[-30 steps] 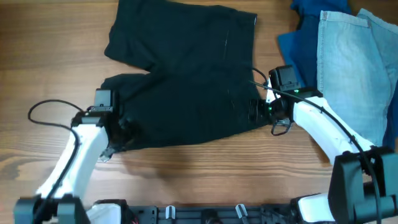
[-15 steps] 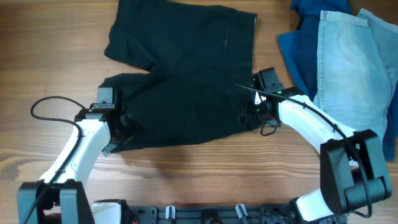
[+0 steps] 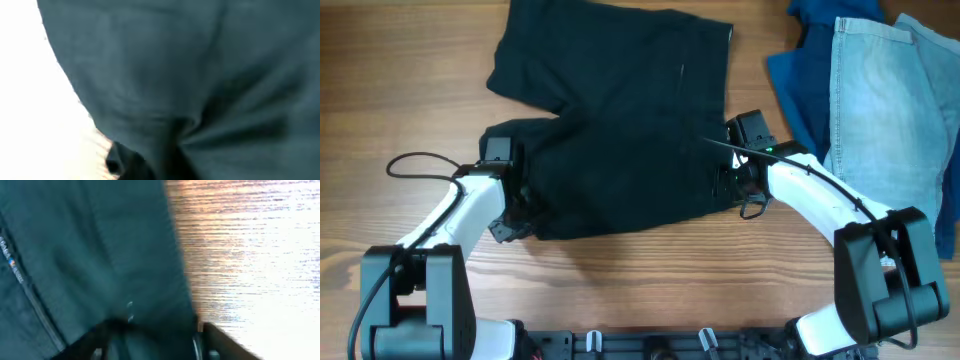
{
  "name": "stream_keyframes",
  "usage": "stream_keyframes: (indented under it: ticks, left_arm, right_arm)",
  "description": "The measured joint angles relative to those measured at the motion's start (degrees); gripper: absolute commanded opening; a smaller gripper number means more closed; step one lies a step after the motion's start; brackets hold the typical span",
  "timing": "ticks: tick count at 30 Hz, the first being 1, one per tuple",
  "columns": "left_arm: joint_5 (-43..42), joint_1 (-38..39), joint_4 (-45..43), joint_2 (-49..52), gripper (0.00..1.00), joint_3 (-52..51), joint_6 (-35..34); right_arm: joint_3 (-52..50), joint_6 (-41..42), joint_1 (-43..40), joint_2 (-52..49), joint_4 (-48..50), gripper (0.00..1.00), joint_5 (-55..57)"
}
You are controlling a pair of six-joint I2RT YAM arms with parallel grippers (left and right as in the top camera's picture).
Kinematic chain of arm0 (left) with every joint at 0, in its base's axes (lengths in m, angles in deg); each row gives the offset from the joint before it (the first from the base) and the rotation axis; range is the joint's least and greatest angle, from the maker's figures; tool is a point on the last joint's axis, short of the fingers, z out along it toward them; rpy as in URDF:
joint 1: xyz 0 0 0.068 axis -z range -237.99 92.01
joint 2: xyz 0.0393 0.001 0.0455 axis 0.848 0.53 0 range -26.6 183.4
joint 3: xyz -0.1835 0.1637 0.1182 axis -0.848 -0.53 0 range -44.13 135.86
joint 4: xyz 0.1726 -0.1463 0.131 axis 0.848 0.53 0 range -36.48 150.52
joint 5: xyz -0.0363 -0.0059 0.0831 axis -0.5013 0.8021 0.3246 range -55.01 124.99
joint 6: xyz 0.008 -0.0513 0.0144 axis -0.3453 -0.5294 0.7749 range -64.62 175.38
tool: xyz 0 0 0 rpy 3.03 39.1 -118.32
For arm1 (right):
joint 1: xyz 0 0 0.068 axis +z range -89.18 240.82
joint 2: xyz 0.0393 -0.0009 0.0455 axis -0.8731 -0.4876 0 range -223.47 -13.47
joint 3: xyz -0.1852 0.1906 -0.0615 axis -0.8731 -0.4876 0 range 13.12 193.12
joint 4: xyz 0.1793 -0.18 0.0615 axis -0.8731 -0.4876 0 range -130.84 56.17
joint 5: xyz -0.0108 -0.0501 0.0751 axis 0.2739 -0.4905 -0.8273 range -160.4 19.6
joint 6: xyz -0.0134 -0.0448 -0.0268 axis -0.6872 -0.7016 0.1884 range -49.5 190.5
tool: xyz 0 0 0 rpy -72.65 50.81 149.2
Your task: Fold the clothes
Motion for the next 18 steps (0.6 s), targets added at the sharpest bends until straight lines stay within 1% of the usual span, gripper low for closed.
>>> stream_keyframes:
  ticks: [1, 2, 5, 8, 9, 13, 14, 15, 18]
  left_arm:
    - [0.1, 0.0, 0.0, 0.0, 0.04, 0.0, 0.0]
    - [0.1, 0.0, 0.0, 0.0, 0.04, 0.0, 0.0]
    - [0.2, 0.0, 1.2, 0.0, 0.04, 0.3, 0.0]
    - [0.5, 0.0, 5.0, -0.9, 0.04, 0.4, 0.0]
    - [0.5, 0.0, 6.4, -2.6, 0.04, 0.5, 0.0]
    - [0.5, 0.0, 10.6, -11.8, 0.04, 1.0, 0.0]
    - [0.5, 0.0, 13.4, -15.6, 0.04, 1.3, 0.0]
    - [0.5, 0.0, 15.3, -18.3, 0.04, 1.7, 0.0]
    - [0.4, 0.0, 21.8, -27.3, 0.04, 6.5, 0.1]
  right_arm:
    - [0.0, -0.1, 0.0, 0.0, 0.0, 0.09, 0.0]
    - [0.0, 0.0, 0.0, 0.0, 0.0, 0.04, 0.1]
    - [0.0, 0.3, 0.0, 0.0, -0.4, 0.04, 0.1]
    - [0.0, 0.6, 0.0, 0.4, -2.5, 0.04, 0.0]
    - [0.0, 0.8, 0.0, 1.8, -3.7, 0.04, 0.0]
    - [0.0, 0.8, -0.1, 12.3, -10.5, 0.04, -0.1]
    - [0.0, 0.8, -0.4, 17.0, -13.6, 0.04, -0.2]
    - [0.0, 0.8, -0.9, 19.6, -15.5, 0.04, -0.2]
    - [0.1, 1.8, -2.5, 30.0, -24.2, 0.04, -0.4]
